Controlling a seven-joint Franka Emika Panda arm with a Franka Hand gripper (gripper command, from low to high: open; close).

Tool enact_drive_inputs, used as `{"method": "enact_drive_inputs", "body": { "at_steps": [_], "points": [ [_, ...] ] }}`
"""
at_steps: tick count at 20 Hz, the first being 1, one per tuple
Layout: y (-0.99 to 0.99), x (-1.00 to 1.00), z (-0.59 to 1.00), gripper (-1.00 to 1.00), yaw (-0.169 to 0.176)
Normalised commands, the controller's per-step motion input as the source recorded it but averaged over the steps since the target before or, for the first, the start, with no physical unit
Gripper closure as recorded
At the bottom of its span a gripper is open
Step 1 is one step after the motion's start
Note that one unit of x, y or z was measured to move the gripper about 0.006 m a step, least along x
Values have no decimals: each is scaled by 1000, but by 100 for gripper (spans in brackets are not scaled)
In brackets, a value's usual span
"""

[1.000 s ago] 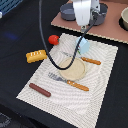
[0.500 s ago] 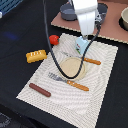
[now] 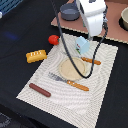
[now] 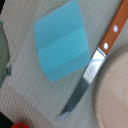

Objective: Interact with the objects in diverse but meaningful ways.

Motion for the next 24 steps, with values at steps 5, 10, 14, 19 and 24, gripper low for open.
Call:
{"method": "enact_drive_inputs", "body": {
  "at_steps": [5,10,14,19,24],
  "points": [
    [-292,183,-66,-100,40],
    [-161,253,-106,-100,20],
    [36,186,-175,-100,42],
    [203,120,-151,-100,79],
    [181,73,-176,-100,84]
  ]
}}
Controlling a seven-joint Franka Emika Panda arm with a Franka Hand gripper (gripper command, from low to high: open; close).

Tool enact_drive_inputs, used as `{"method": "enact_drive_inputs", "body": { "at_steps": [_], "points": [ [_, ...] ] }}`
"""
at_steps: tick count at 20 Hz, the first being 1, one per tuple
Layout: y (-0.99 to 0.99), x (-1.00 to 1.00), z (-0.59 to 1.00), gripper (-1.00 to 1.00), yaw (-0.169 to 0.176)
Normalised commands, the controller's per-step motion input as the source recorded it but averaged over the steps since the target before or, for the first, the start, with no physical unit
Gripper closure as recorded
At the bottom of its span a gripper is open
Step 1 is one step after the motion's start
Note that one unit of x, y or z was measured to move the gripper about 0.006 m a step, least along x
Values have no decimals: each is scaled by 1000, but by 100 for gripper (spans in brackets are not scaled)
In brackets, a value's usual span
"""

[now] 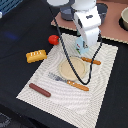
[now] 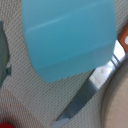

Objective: Interact with the objects in diverse but meaningful ways.

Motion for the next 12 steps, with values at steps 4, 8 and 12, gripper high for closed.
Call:
{"method": "enact_drive_inputs", "body": {
  "at_steps": [4,8,12],
  "points": [
    [104,83,-154,-100,79],
    [86,49,-186,100,70],
    [46,43,-208,100,62]
  ]
}}
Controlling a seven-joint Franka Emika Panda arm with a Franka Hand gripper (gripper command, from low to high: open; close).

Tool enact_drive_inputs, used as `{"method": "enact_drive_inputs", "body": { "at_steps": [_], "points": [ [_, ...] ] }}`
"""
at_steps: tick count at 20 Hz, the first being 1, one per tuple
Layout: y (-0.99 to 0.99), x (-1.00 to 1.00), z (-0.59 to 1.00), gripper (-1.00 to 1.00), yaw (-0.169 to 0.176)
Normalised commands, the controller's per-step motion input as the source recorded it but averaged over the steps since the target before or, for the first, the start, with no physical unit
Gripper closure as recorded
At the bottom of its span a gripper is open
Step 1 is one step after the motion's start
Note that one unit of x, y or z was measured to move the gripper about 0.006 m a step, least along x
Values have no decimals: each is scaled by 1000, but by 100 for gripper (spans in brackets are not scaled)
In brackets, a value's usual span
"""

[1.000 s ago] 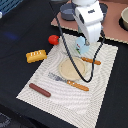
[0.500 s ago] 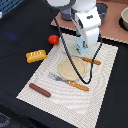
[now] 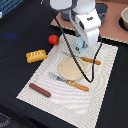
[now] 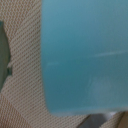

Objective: Interact with the objects in diverse but meaningful ways.

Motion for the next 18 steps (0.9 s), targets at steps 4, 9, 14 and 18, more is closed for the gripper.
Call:
{"method": "enact_drive_inputs", "body": {
  "at_steps": [4,9,14,18],
  "points": [
    [0,53,-128,100,52],
    [-48,156,470,100,-1],
    [-751,135,849,100,-49],
    [-795,326,947,100,-53]
  ]
}}
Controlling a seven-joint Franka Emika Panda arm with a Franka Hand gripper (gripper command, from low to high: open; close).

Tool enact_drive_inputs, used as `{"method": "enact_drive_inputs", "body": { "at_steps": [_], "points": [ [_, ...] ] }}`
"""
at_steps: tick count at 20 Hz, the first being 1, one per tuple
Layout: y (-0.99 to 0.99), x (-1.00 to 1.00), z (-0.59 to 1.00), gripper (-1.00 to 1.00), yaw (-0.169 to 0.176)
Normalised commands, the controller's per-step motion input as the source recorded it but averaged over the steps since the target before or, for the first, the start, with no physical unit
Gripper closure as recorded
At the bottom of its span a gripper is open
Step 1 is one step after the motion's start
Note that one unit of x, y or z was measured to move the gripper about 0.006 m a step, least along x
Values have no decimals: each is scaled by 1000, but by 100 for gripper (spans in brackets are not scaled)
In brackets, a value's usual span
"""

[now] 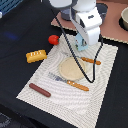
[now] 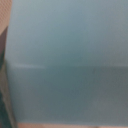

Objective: Interact with the objects in diverse but meaningful ways.

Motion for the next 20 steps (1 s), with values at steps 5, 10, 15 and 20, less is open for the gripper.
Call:
{"method": "enact_drive_inputs", "body": {
  "at_steps": [5,10,15,20],
  "points": [
    [-784,449,699,100,-36],
    [-853,427,162,100,-13],
    [-868,350,43,100,-25],
    [-886,303,52,100,-30]
  ]
}}
